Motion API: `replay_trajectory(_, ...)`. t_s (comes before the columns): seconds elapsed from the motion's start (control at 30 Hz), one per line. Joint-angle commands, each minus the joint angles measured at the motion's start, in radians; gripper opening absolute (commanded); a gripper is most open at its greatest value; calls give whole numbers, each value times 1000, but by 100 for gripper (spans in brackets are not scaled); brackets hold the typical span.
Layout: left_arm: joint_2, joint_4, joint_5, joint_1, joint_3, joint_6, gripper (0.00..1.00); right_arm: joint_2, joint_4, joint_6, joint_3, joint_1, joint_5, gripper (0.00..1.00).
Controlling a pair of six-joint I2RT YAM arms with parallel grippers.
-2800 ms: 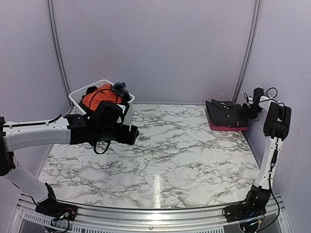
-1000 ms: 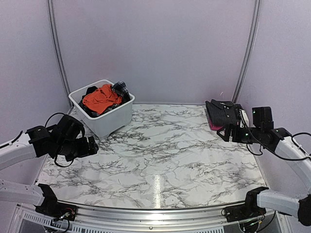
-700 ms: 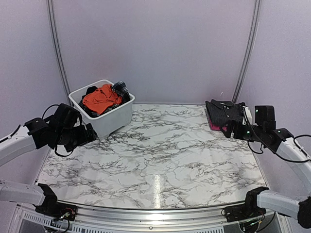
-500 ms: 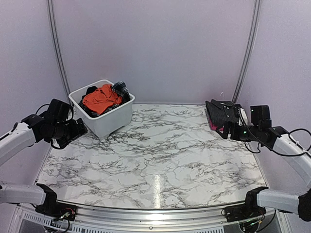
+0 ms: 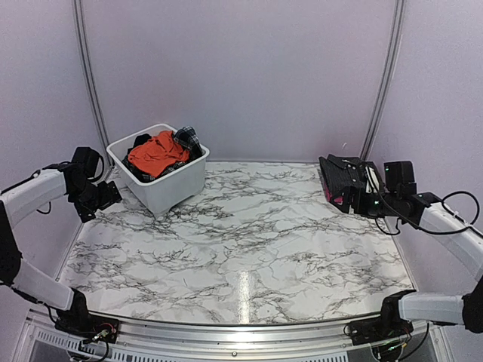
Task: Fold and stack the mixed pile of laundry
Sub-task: Reset both arms
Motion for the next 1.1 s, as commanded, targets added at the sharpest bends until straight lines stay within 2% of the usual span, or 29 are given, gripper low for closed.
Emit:
replay_trajectory(0.0,38,2,37,14,39,71,99,7,45,33,34,10,-5,99)
replay_trajectory(0.43,53,26,94,15,2,100,99,27,75,69,14,9,-6,99)
replay_trajectory(0.83,40,43,156,5,-10,104,99,79,54,32,45,10,-30,99)
replay_trajectory(0.93,31,49,167,-28,-2,129,99,76,52,26,47,9,-29,99)
replay_trajectory(1.07,36,41,114,-123,26,153,99,68,58,29,41,9,-31,98)
